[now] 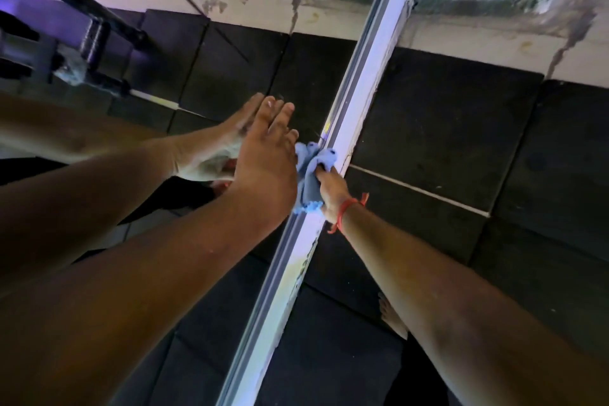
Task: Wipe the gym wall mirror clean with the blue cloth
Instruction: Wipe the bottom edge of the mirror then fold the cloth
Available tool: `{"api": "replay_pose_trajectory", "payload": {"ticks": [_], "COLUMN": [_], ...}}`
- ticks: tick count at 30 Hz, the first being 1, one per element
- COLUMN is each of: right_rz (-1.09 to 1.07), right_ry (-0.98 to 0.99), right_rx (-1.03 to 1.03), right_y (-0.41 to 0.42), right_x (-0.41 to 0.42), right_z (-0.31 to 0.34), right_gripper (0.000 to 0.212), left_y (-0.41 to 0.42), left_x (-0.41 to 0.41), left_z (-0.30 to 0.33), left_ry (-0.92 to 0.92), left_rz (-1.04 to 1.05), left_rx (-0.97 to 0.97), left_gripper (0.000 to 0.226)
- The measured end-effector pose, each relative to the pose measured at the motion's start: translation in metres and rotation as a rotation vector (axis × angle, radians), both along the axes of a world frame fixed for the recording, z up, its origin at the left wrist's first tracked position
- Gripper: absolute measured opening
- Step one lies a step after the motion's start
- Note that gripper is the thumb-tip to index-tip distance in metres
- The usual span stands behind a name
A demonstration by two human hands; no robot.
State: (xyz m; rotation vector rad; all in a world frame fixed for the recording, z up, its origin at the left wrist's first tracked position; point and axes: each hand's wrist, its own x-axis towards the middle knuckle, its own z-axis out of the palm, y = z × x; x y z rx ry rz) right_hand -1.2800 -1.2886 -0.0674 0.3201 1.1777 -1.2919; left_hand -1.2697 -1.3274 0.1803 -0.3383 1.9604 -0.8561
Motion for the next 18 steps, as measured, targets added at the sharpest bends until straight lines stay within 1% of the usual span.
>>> {"api": "replay_pose_trajectory", "payload": {"ticks": [1,2,3,4,6,8,9,11,13,14,15,16,17,18], "right_rz": [-0.009,-0.011,-0.012,0.08,0.281,0.42,0.451,0.414,0.261,0.192,0.148,0.13,0.122,0.127], "right_ry": [0.024,0.068,0.072,0.127,0.163,0.128,0.089,0.036,-0.085,-0.106,-0.073,-0.036,0.019,0.081], "right_rx": [0.036,0.053,0.015,0.004,0.031,0.05,0.051,0.029,0.023,0.025,0.014,-0.003,-0.016,-0.031], "right_y": [-0.002,-0.002,0.007,0.02,0.057,0.084,0.095,0.101,0.092,0.085,0.078,0.073,0.07,0.068], "right_x": [-0.001,-0.005,-0.002,0.009,0.045,0.085,0.101,0.12,0.134,0.137,0.133,0.127,0.117,0.111], "right_z": [-0.006,0.013,0.03,0.041,0.052,0.049,0.046,0.04,0.017,0.001,-0.014,-0.026,-0.02,-0.012], "right_gripper": [0.026,0.03,0.034,0.039,0.049,0.051,0.051,0.05,0.05,0.052,0.052,0.045,0.035,0.029], "left_y": [0.005,0.01,0.016,0.02,0.032,0.047,0.054,0.066,0.077,0.082,0.087,0.094,0.101,0.109], "left_x": [0.01,0.02,0.03,0.039,0.058,0.078,0.089,0.112,0.134,0.145,0.155,0.167,0.176,0.187], "left_z": [-0.002,-0.004,-0.004,-0.006,-0.011,-0.015,-0.016,-0.017,-0.015,-0.014,-0.011,-0.009,-0.007,-0.006], "left_ry": [0.021,0.034,0.041,0.054,0.025,0.016,0.006,-0.001,0.004,0.019,0.03,0.032,0.026,0.007], "left_rz": [0.013,0.023,0.015,0.018,0.012,0.032,0.037,0.066,0.089,0.103,0.122,0.141,0.147,0.137], "left_rx": [-0.004,0.008,0.008,0.008,-0.023,-0.005,-0.005,-0.01,0.002,0.006,0.021,0.043,0.06,0.069], "left_gripper": [0.081,0.081,0.081,0.081,0.079,0.075,0.073,0.074,0.078,0.081,0.082,0.084,0.086,0.087]}}
